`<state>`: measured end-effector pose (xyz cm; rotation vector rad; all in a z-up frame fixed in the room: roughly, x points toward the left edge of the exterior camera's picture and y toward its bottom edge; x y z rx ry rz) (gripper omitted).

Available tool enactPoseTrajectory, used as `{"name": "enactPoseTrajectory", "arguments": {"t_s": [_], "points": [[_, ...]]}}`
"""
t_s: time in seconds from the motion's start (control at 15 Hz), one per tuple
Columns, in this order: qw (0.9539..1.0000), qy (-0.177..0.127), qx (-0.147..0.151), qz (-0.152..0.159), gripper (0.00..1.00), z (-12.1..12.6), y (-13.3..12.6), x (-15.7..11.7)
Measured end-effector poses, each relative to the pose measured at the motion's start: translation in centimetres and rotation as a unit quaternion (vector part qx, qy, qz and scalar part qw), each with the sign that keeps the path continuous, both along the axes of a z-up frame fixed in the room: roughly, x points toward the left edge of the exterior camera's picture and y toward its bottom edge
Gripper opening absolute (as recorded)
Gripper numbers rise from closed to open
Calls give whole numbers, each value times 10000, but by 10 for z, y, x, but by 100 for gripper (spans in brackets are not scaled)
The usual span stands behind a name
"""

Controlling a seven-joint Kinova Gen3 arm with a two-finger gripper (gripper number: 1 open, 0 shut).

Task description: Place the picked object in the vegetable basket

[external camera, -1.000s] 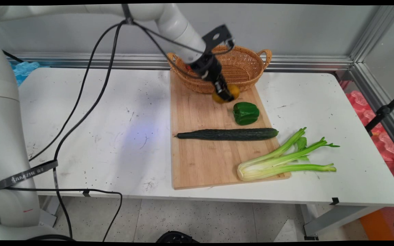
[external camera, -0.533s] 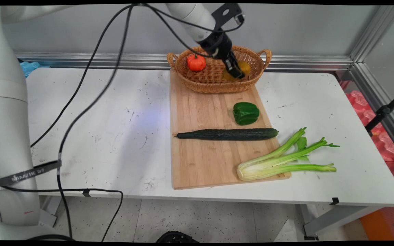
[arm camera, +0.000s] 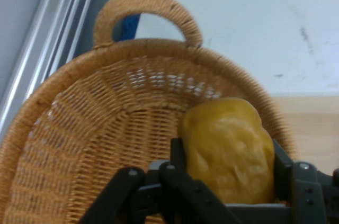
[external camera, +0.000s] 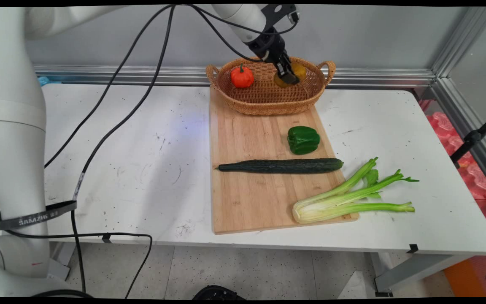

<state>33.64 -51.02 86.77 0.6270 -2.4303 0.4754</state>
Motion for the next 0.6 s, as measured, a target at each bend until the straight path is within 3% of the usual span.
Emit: {"name": "enactPoseTrajectory", "arguments": {"t_s": [0.6], "points": [[9995, -284, 89, -103, 0, -35, -25, 29]]}}
